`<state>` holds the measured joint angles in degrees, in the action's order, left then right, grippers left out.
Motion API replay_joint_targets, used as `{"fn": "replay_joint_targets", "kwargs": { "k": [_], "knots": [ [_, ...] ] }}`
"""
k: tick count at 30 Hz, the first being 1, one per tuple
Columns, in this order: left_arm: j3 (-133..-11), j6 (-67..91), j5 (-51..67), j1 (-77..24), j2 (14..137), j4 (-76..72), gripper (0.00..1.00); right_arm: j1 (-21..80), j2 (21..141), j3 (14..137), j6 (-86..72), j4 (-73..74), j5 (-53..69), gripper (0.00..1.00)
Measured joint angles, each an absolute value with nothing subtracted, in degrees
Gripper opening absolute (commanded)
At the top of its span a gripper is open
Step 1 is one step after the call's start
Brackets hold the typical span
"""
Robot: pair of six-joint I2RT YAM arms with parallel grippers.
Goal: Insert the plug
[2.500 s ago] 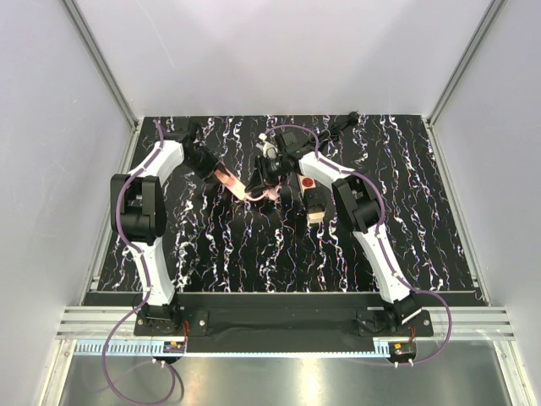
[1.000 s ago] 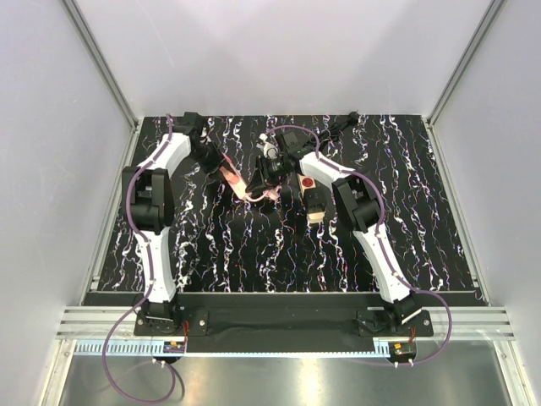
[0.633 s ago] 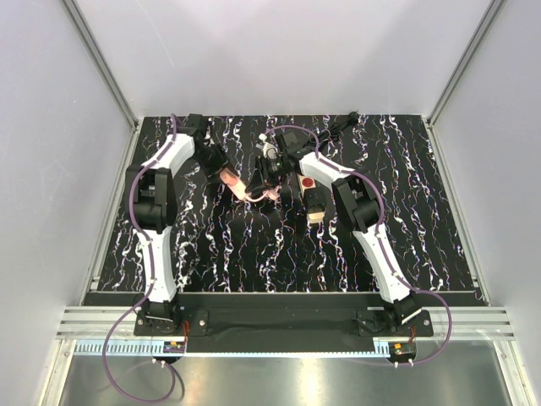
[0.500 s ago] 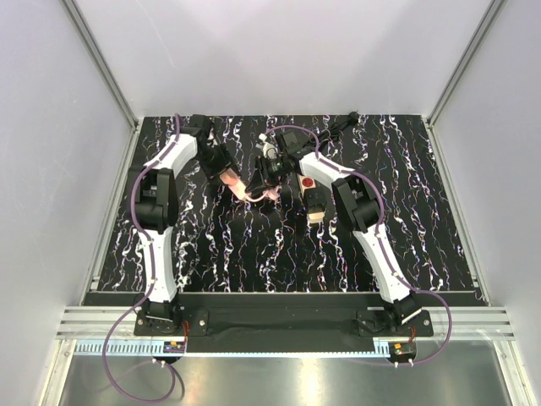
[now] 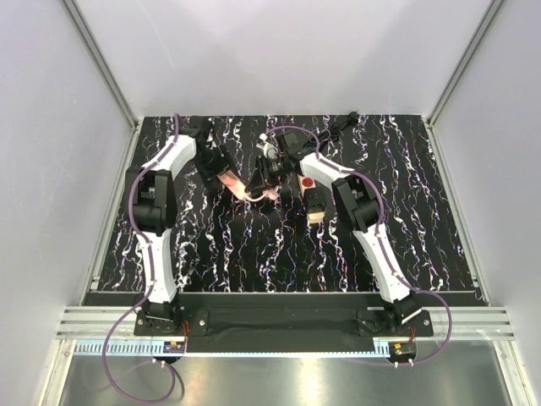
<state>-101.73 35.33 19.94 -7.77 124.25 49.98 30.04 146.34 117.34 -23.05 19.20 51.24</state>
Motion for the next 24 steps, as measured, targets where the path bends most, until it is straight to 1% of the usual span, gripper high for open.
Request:
{"fn": "replay_joint_targets", "kwargs": {
  "k": [11,14,17,22,24],
  "knots": [
    [-99.46,31.62,19.55,-7.38,117.89,50.54,0.79,29.93,146.34,116.95,-23.64,18.24,51.99,0.00],
    [-98.76,30.79,19.64,-7.38,116.77,50.50,0.79,29.91,146.34,116.90,-23.68,18.17,52.01,0.00],
    [-96.20,30.20,19.42,-7.18,115.11,50.61,0.77,29.82,146.34,116.77,-23.86,17.89,52.10,0.00],
    [-93.23,29.80,18.76,-6.74,112.31,51.44,0.55,29.82,146.34,116.75,-23.94,17.85,52.14,0.00],
    [-93.21,29.91,18.59,-6.59,111.39,51.37,0.54,29.82,146.34,116.75,-24.03,17.82,52.14,0.00]
  ]
}}
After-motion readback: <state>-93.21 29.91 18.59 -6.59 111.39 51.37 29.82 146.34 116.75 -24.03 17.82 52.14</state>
